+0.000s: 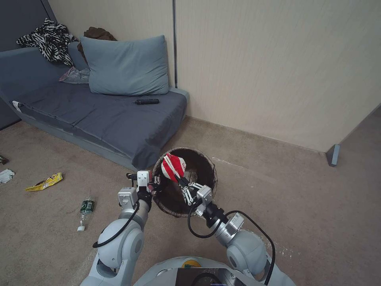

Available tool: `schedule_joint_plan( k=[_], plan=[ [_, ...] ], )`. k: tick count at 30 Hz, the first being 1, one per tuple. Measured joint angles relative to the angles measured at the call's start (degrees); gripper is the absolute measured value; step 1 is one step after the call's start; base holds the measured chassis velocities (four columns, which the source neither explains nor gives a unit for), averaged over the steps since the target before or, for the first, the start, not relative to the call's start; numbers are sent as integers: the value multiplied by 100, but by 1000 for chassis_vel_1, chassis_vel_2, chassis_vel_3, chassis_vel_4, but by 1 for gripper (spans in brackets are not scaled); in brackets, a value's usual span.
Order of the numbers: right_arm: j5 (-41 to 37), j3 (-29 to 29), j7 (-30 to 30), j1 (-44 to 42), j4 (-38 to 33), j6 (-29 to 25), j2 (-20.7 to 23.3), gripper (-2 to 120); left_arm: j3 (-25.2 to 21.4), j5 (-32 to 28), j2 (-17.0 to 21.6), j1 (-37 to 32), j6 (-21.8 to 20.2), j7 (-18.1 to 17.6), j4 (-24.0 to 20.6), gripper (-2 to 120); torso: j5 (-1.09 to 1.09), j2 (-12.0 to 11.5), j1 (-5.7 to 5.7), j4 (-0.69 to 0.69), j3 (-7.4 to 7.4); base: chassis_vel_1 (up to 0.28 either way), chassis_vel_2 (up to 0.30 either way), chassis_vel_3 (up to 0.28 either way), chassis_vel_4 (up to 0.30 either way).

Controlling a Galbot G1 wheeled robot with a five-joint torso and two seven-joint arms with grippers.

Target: Pick up the trash bin, then pick up the garbage from the floor and place it into the trash bin.

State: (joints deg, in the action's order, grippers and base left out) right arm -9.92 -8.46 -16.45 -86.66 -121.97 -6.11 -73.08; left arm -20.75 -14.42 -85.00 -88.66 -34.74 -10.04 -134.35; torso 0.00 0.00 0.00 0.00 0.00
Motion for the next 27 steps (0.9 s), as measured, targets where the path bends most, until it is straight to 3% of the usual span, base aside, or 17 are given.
schedule_joint_plan(
  k=[7,10,15,18,20,26,27],
  plan=[
    [43,-28,-20,-37,111,-53,-12,2,-36,-19,-2,16,-1,-3,-17,3,0,0,0,0,0,0,0,0,0],
    [67,-87,-25,-44,125,31,-3,15,-45,-29,-3,19,-5,-3,-23,3,0,0,0,0,0,0,0,0,0],
    [73,-106,-24,-53,125,48,2,28,-44,-30,-5,18,-6,-3,-23,3,0,0,0,0,0,0,0,0,0],
    [78,-128,-23,-60,126,64,12,45,-47,-34,-2,20,-7,-3,-23,3,0,0,0,0,0,0,0,0,0],
    [78,-130,-23,-60,125,67,12,47,-46,-34,-2,20,-8,-3,-23,3,0,0,0,0,0,0,0,0,0],
    [82,-141,-22,-65,118,78,18,66,-49,-35,-2,21,-8,-3,-22,3,0,0,0,0,0,0,0,0,0],
    [83,-144,-22,-71,117,79,18,76,-48,-35,-4,20,-8,-2,-21,3,0,0,0,0,0,0,0,0,0]
  ],
)
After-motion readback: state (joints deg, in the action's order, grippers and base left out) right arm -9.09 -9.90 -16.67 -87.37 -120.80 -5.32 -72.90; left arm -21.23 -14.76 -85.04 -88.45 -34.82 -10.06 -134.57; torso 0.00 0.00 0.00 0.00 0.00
